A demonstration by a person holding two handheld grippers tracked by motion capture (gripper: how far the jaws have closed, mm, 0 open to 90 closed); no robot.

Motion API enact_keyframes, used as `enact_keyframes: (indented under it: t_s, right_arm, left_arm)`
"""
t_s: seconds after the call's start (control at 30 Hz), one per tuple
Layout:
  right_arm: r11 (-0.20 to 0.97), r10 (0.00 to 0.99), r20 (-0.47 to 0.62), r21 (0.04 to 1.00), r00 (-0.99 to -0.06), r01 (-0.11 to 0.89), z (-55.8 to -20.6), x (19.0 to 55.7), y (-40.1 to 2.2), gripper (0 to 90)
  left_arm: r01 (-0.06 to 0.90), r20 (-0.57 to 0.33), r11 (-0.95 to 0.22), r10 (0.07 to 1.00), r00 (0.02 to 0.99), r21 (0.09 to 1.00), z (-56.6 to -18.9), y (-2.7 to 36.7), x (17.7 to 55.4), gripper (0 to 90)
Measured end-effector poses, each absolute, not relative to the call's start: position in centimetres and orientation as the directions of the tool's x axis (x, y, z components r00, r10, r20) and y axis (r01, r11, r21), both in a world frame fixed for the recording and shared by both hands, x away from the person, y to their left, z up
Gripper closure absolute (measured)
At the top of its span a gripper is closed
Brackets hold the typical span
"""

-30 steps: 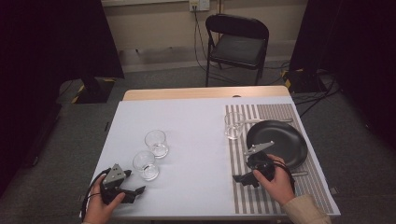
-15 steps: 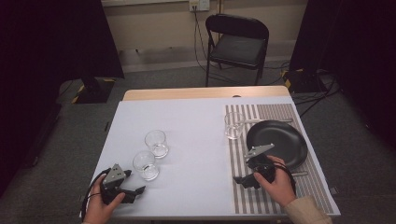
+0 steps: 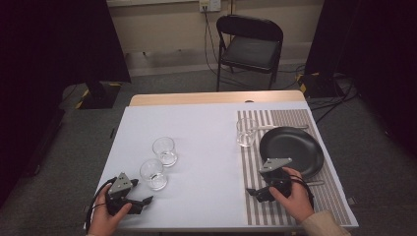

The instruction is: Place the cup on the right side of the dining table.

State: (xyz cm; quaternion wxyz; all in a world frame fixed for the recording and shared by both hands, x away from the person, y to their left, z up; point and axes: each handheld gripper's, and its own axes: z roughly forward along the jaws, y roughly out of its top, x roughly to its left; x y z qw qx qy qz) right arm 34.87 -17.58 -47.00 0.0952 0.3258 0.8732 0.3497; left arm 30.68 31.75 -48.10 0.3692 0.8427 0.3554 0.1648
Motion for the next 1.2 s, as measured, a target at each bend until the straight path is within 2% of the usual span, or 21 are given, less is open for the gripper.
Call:
enact_keyframes:
  t_s: [0.57, 1.2]
  right_arm:
    - [0.559, 0.617, 0.007, 0.7, -0.787, 0.445, -47.47, 34.36, -17.67, 15.3]
    - [0.534, 0.62, 0.006, 0.73, -0.785, 0.427, -47.87, 34.04, -17.92, 14.7]
  left_arm:
    - [0.477, 0.016, -0.475, 0.72, 0.693, 0.739, -48.1, 31.76, 30.69, 13.3]
    - [0.48, 0.011, -0.472, 0.722, 0.692, 0.74, -48.11, 31.75, 30.67, 13.3]
